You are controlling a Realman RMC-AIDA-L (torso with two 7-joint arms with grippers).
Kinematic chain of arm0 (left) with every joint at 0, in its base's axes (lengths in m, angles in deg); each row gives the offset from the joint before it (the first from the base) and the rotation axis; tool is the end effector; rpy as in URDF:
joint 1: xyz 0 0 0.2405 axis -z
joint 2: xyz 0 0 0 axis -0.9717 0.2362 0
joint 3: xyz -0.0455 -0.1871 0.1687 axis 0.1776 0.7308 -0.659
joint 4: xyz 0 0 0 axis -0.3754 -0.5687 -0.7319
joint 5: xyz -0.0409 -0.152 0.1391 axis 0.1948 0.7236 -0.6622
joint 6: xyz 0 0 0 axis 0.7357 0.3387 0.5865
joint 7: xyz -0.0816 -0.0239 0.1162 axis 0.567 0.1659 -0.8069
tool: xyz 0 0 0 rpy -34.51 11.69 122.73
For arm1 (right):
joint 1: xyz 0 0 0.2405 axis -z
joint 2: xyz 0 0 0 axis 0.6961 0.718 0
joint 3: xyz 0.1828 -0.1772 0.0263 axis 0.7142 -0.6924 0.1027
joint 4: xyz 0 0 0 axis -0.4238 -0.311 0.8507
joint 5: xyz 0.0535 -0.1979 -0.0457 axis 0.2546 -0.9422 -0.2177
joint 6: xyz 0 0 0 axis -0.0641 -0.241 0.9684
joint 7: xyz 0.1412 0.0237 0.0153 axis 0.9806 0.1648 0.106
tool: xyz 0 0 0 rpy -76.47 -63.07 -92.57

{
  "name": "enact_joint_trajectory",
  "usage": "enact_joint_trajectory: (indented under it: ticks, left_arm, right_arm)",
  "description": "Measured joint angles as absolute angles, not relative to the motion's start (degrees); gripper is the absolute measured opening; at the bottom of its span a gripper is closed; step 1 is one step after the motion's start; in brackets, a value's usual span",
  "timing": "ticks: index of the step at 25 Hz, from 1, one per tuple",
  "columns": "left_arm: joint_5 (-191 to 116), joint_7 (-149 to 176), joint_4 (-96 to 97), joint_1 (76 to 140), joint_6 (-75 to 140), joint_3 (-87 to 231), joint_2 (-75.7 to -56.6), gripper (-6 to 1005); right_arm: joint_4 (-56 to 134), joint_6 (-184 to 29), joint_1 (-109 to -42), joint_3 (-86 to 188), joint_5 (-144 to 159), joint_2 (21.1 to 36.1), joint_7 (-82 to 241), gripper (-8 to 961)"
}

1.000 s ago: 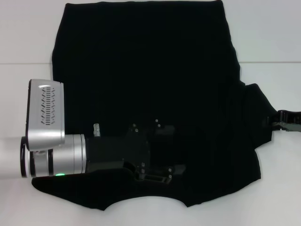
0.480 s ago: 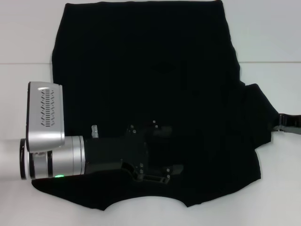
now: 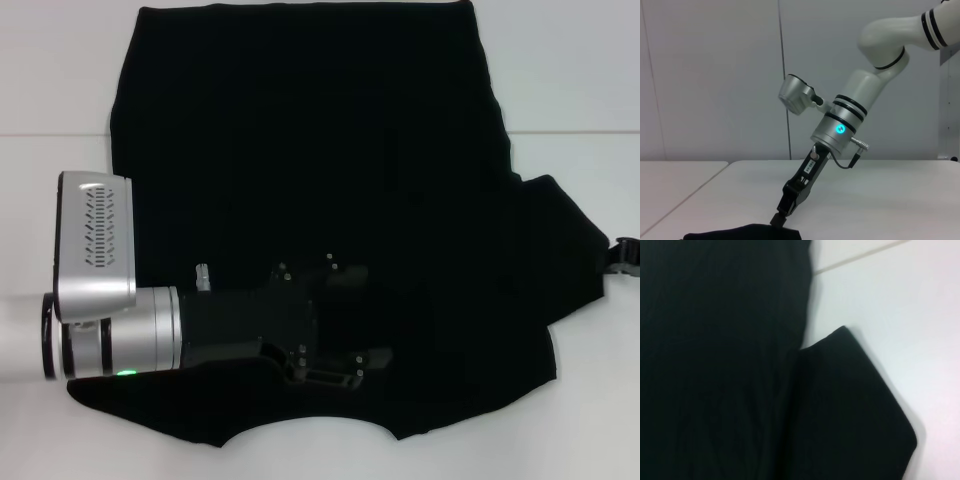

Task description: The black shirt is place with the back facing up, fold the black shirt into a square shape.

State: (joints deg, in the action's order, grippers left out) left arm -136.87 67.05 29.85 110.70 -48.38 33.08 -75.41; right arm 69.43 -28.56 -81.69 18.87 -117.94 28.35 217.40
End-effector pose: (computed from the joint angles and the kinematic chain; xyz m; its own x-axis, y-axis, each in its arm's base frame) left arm -0.2164 0.3213 -0.0583 0.8460 -0.0315 0.5322 0.0900 -0.9755 -0.2009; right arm 0.3360 0.4005 0.0439 0.1990 -0.8421 -0.5013 -0.9416 -0.0224 -0.3361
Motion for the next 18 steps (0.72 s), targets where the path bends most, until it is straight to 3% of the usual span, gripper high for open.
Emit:
enact_joint_trajectory:
  ticks: [18]
  left_arm:
    - [-136.8, 68.5, 29.9, 110.7, -48.5, 32.9, -75.41, 919]
  right_arm:
    - [72.3, -29.7, -79.6, 25.6, -117.9, 27.77, 214.4, -2]
